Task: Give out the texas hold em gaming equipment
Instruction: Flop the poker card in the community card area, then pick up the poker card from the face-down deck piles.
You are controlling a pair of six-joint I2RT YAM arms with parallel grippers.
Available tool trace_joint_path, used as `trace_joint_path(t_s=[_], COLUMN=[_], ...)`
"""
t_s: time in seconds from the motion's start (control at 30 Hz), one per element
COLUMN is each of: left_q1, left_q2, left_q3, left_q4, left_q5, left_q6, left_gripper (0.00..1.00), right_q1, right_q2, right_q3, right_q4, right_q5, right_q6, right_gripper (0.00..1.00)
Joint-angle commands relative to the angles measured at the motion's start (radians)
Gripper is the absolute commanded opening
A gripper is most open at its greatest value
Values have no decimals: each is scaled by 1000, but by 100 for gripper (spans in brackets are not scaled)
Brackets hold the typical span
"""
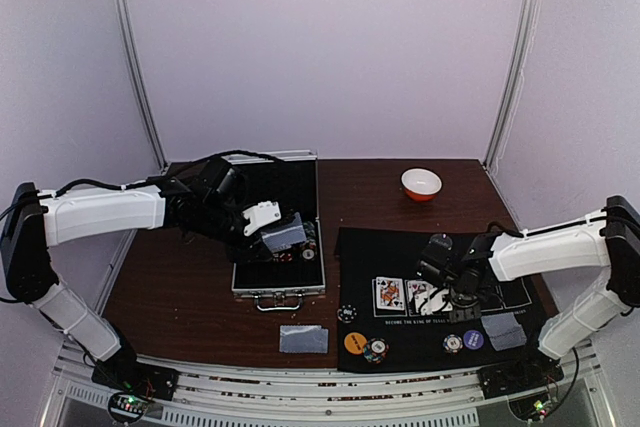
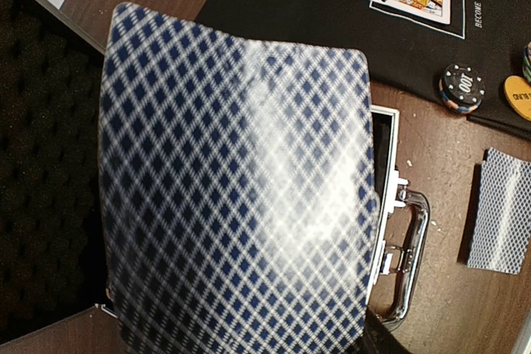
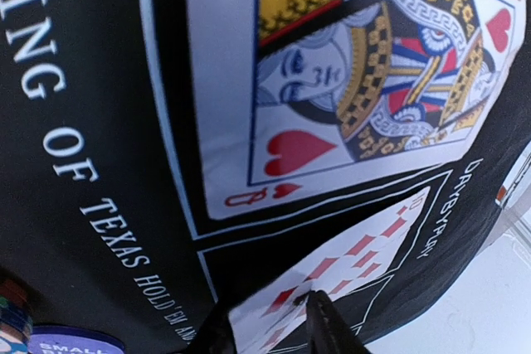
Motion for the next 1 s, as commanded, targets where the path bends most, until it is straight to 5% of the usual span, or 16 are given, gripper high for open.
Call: trace_joint_path(t_s=[0.0,0.33,0.37,0.4,0.5,0.57,0.73,0.87,0.97], left_q1=[10,10,10,10,10,10,10,10,10], left_q2=[-25,-30,-29,-28,-25,-27,-30,-28,-31], left_q3=[-4,-4,-3,-4,-1,0,2,5,5], left_q4=[45,45,45,45,45,43,45,45,45], left_q5=[14,19,18,18,19,19,23,26,31], left_q6=[-6,-5,-5,-6,-6,-5,-3,-4,-4], left_gripper=[50,50,50,50,50,50,50,50,50], right_q1=[27,32,33,31,22,-12,-150,-158,-138], right_q2=[-25,-96,-118,-142,-204,-235,-198,11,202], right_q3=[-17,48,82,123,264,359,418,469,573], right_q4=[-53,-17,7,31,118,197,581,847,839], right_q5=[-1,106,130,146,120,-31,-723,-928,-962], right_q6=[-3,78,109,141,260,382,842,1185,1233], right_gripper=[35,79,96,100,100,100,100,82,69])
